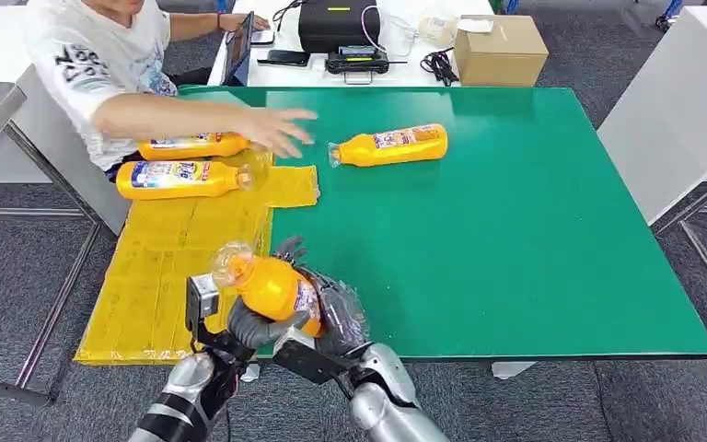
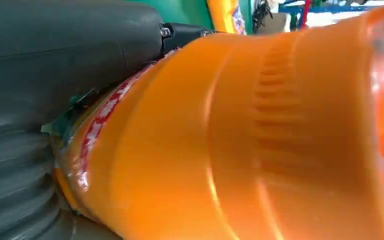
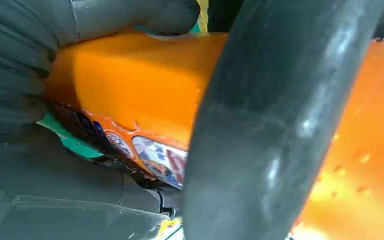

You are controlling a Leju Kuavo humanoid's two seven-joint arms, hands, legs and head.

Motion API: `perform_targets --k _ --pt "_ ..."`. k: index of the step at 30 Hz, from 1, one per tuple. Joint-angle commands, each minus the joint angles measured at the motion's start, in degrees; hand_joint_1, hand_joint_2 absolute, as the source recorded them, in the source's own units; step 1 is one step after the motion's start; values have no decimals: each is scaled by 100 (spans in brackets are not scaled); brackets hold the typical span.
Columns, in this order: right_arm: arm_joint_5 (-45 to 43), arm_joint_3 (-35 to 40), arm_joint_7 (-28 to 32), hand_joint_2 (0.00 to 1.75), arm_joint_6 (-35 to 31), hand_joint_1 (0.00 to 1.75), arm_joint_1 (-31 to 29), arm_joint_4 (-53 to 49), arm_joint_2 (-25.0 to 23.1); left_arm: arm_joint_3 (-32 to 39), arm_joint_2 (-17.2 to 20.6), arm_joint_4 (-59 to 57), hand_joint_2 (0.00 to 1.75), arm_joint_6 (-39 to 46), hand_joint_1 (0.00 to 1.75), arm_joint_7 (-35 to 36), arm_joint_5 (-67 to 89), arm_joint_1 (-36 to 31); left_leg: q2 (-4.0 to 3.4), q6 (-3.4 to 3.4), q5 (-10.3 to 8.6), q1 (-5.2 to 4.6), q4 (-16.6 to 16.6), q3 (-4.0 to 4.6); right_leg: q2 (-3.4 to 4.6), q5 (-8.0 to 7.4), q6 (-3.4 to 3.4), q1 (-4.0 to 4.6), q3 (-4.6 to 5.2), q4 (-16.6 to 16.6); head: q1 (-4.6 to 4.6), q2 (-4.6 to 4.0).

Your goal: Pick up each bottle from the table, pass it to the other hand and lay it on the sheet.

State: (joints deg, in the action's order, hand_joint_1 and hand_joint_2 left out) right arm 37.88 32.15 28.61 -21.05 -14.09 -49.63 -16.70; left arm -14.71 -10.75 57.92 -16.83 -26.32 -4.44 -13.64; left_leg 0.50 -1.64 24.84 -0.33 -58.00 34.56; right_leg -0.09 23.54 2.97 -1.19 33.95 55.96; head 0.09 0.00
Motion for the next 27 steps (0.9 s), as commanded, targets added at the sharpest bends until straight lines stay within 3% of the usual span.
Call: perform_targets --k 1,2,3,17,18,19,20,21,27 --pt "-7 606 -38 175 152 175 -225 1211 -77 26 -118 -352 175 279 0 -74 -28 -360 9 8 4 7 3 -16 -12 6 -10 8 -22 -7 0 0" --pt "-21 597 -53 175 153 175 -226 1223 -70 50 -127 -325 175 309 17 -110 -31 -341 10 6 3 7 2 -11 -11 4 -8 8 -17 -6 2 0" --pt "-37 588 -53 175 142 175 -228 1220 -62 82 -140 -293 175 332 175 -151 -43 -321 11 11 8 12 1 -24 -15 10 -14 13 -32 -8 0 0" --pt "-57 556 -99 175 79 175 -254 1147 -47 190 -199 -81 175 360 175 -217 -155 -280 19 11 8 13 -3 -21 -23 12 -14 14 -31 -7 0 0" --pt "-61 541 -117 175 60 133 -255 1128 -45 188 -189 -39 175 387 175 -210 -159 -273 16 7 3 10 -1 -10 -19 6 -9 11 -17 -6 2 0" --pt "-63 533 -129 175 45 73 -255 1117 -49 193 -183 -22 175 395 175 -210 -158 -275 19 9 7 12 -4 -16 -23 11 -13 13 -24 -4 0 0" --pt "-42 488 -183 175 -102 0 -241 1046 -44 239 -192 37 175 445 175 -185 -198 -258 20 12 11 16 -6 -25 -25 16 -17 17 -35 -4 0 0" --pt "-45 487 -206 0 -81 0 -250 1026 -44 258 -186 67 175 473 175 -179 -202 -253 19 13 13 17 -6 -27 -24 17 -18 18 -37 -3 2 0" --pt "-49 479 -222 0 -60 0 -270 971 -30 287 -174 86 175 502 175 -165 -212 -253 14 8 3 8 -1 -9 -17 6 -10 9 -14 -4 2 0"
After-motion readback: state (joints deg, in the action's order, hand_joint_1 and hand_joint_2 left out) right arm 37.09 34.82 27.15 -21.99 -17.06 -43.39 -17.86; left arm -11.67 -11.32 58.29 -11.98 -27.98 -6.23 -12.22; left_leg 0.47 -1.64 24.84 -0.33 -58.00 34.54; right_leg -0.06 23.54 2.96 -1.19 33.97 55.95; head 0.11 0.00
